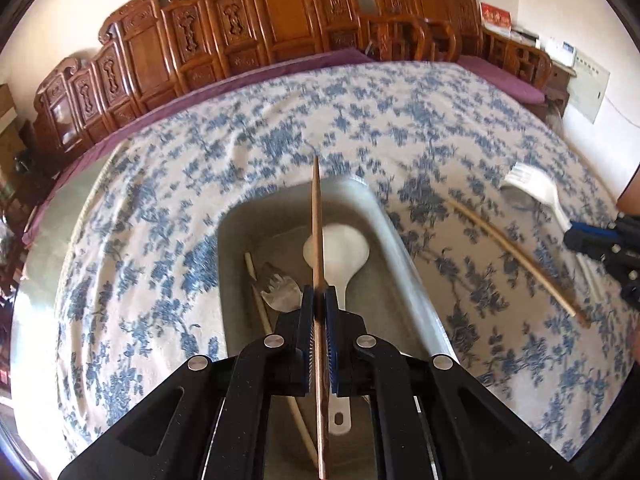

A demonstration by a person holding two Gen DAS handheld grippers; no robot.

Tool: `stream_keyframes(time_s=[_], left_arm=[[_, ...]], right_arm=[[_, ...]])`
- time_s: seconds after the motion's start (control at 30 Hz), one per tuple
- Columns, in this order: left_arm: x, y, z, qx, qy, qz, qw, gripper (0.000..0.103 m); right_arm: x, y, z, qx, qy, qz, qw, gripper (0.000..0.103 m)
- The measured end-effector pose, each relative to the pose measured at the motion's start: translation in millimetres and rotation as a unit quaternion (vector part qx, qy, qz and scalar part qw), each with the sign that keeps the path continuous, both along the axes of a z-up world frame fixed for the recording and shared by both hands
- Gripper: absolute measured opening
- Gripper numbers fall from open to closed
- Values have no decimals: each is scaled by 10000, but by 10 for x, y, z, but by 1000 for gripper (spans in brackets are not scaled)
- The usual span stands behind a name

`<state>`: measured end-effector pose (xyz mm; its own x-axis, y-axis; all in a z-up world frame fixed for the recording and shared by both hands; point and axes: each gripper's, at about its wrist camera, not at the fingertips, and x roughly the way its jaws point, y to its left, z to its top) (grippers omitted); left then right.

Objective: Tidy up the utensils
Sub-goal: 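Carry the wooden chopstick into the grey tray and open the left tool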

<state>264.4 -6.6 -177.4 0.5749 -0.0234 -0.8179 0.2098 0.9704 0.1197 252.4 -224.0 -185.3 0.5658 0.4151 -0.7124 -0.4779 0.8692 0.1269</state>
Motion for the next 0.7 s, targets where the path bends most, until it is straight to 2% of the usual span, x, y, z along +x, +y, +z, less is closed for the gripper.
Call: stream_keyframes(time_s=[0.1, 0.47, 0.67, 0.7], left_arm=[[19, -39, -109, 120, 107, -99, 9998, 5], [25, -36, -280, -5, 383, -165, 9991, 5], [-8, 22, -218, -97, 311, -52, 9995, 6], [-23, 35, -193, -125, 276, -27, 9995, 10]], right_arm=[[7, -4, 1, 6, -9, -9, 10000, 9], [32, 24, -9, -11, -12, 2, 10000, 9], [42, 49, -38, -54, 17, -1, 10000, 9], [43, 52, -42, -54, 25, -4, 10000, 9]])
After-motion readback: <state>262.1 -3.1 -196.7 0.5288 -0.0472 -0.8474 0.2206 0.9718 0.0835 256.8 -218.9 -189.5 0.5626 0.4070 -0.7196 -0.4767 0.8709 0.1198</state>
